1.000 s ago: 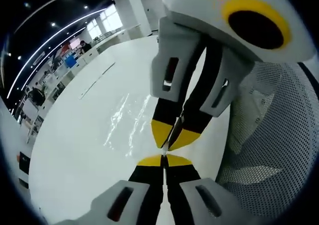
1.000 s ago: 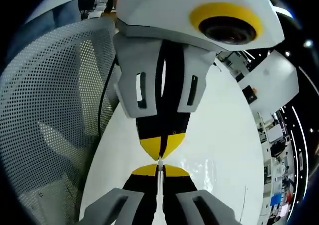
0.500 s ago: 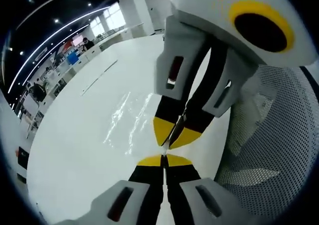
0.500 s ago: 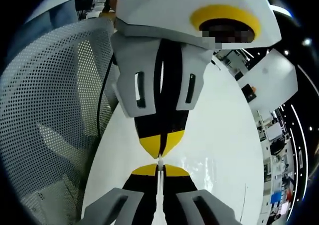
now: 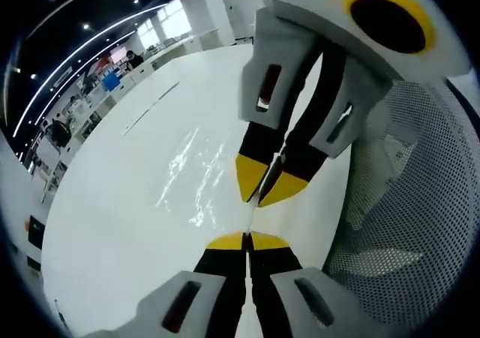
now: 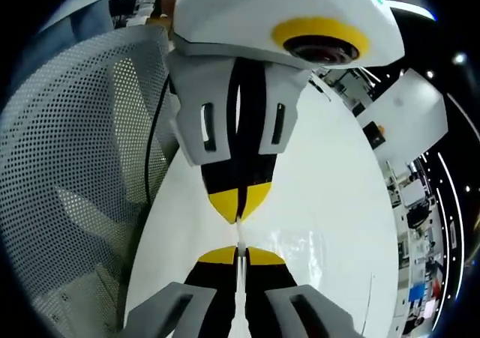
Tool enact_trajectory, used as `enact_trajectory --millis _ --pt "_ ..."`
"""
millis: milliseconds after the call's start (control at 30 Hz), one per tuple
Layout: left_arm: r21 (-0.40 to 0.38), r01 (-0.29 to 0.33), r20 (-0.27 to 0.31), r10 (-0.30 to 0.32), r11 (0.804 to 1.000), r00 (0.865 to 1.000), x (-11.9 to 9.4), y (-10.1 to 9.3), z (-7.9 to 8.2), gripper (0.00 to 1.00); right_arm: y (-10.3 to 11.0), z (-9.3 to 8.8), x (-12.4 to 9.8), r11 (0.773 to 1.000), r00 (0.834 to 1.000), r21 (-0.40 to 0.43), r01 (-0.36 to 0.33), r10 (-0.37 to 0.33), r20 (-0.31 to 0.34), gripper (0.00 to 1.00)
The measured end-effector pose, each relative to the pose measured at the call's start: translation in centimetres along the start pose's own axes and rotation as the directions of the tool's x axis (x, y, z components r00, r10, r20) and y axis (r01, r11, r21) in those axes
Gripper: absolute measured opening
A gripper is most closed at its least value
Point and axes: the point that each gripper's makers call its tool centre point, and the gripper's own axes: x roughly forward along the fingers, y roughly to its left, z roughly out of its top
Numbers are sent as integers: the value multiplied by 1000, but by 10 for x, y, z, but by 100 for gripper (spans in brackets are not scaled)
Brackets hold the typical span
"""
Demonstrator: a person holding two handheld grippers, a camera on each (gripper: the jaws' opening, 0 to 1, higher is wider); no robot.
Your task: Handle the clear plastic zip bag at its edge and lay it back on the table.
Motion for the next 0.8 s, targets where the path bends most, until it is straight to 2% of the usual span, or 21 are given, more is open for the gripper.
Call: enact_trajectory --millis 233,800 --pt "-4 -5 -14 5 1000 1000 3 3 -6 0 -1 -5 -2 1000 1000 9 3 -3 -8 0" --pt "-3 -18 -26 18 1000 1000 -3 5 -10 0 -3 -9 -4 1000 1000 22 12 -11 -17 0"
